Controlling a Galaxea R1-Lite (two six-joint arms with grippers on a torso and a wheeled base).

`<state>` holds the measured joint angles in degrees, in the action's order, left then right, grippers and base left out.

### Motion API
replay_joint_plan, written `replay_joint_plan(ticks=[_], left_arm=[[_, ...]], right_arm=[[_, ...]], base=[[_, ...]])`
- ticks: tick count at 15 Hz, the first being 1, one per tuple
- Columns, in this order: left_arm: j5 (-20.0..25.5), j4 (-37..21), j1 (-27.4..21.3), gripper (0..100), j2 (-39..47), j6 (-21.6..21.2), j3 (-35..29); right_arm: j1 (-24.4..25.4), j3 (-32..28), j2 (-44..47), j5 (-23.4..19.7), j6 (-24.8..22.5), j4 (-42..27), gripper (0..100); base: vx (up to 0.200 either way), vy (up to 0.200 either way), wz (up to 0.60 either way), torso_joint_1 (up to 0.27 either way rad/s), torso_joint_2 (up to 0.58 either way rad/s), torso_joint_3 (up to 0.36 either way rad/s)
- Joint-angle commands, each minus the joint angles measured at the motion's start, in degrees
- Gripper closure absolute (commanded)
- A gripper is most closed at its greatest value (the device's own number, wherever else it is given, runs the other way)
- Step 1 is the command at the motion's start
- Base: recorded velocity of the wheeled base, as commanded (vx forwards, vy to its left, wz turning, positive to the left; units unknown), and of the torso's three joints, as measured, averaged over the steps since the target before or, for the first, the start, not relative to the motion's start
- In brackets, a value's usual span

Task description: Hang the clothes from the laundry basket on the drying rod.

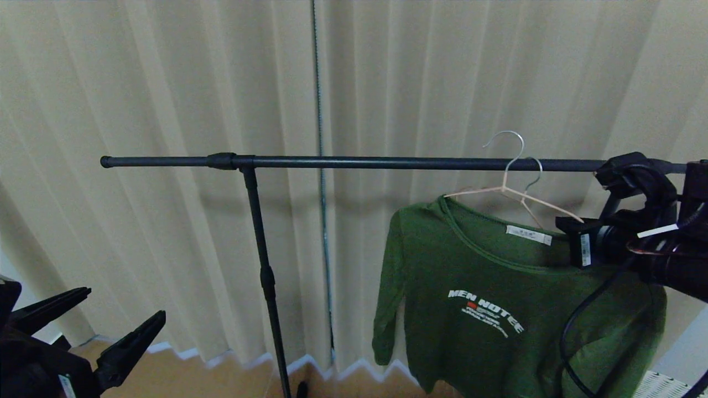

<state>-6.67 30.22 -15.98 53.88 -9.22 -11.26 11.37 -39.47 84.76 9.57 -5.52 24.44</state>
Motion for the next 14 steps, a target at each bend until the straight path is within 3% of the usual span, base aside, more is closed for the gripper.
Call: replay_joint_plan(ticks=[1, 5, 11, 14], left_arm=[[0.0, 0.0, 0.0, 0, 0.1, 0.0, 0.0], [0.0, -0.1, 0.0, 0, 0.3, 0.0, 0.1], [0.1, -0.2, -0.1, 0, 0.3, 0.0, 0.2], [0.0, -0.2, 0.0, 0, 0.2, 0.1, 0.0]], right_arm=[[0.6, -3.5, 6.8, 2.0, 0.0, 0.4, 100], [2.1, -8.0, 13.3, 4.8, 0.1, 0.4, 100], [3.2, -8.1, 13.8, 5.1, 0.1, 0.4, 100], [7.1, -8.0, 14.2, 5.2, 0.0, 0.8, 100]], base=[[0.000, 0.000, 0.00, 0.000, 0.00, 0.000], [0.000, 0.000, 0.00, 0.000, 0.00, 0.000], [0.000, 0.000, 0.00, 0.000, 0.00, 0.000], [0.000, 0.000, 0.00, 0.000, 0.00, 0.000]])
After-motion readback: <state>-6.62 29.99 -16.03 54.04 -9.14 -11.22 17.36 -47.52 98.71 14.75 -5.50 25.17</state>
